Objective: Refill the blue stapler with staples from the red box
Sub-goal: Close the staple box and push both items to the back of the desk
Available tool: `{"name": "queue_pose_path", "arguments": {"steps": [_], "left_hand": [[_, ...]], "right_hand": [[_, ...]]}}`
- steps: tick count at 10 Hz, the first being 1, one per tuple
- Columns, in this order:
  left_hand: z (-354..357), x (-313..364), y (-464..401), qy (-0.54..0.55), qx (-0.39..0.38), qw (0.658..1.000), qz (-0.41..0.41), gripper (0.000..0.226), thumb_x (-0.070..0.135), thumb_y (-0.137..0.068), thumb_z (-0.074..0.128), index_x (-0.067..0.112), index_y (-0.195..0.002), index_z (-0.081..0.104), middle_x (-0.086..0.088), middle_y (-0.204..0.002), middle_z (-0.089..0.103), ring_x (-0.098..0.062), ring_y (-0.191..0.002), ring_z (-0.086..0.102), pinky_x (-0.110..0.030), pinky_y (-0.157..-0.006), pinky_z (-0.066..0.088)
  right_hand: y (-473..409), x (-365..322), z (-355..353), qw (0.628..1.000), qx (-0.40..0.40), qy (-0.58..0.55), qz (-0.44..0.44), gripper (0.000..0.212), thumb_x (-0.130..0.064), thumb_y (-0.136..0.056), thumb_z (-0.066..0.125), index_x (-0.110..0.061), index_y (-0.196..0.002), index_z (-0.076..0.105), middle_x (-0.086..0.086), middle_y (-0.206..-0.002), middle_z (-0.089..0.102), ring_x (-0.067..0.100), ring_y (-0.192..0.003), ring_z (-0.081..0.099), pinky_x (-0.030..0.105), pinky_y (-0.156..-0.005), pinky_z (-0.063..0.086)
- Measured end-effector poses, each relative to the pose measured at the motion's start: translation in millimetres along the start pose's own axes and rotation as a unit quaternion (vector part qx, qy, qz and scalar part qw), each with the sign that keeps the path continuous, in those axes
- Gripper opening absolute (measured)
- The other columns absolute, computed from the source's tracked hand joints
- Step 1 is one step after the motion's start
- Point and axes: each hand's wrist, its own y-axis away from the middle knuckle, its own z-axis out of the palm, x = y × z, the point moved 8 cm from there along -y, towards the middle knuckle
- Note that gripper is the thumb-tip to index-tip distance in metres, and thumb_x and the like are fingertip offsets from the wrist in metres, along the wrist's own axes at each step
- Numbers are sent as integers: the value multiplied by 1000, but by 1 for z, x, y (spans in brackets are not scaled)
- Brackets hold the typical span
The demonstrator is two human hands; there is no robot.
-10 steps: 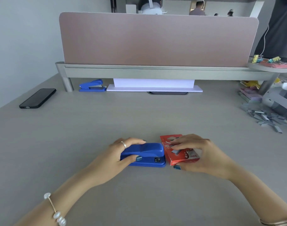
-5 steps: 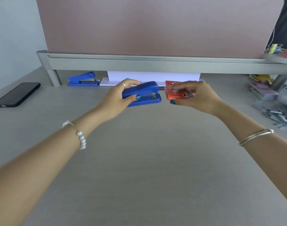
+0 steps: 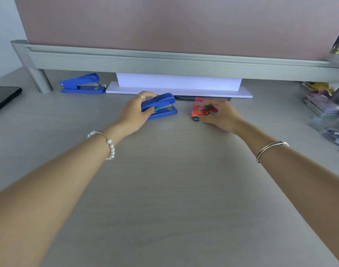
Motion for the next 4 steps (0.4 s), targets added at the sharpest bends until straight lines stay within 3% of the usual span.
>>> {"name": "queue_pose_path", "arguments": {"steps": [1,3,4], "left_hand": [[0,4,-1,-10,8,1000,18,31,8,-88,55,19,-117,53,5,-113,58,-13,-107,53,-24,-87,39],[1,7,0,-60,-34,998,8,34,17,-88,57,21,-120,48,-2,-119,57,-23,-103,55,-31,-87,43],[-3,19,4,-150,-45,988,11,61,40,-83,61,24,-136,35,-9,-132,51,-31,-122,41,-40,-103,32]], "right_hand": [[0,6,3,1000,8,-4,-4,37,-20,-71,74,-20,-106,61,-2,-113,60,16,-107,54,19,-87,36],[2,7,10,1000,-11,20,-3,43,-26,-75,69,-24,-114,51,2,-125,55,22,-112,51,28,-90,37],[10,-3,8,998,-1,61,-8,62,-33,-73,68,-31,-125,34,0,-144,38,23,-129,38,44,-107,28]]}}
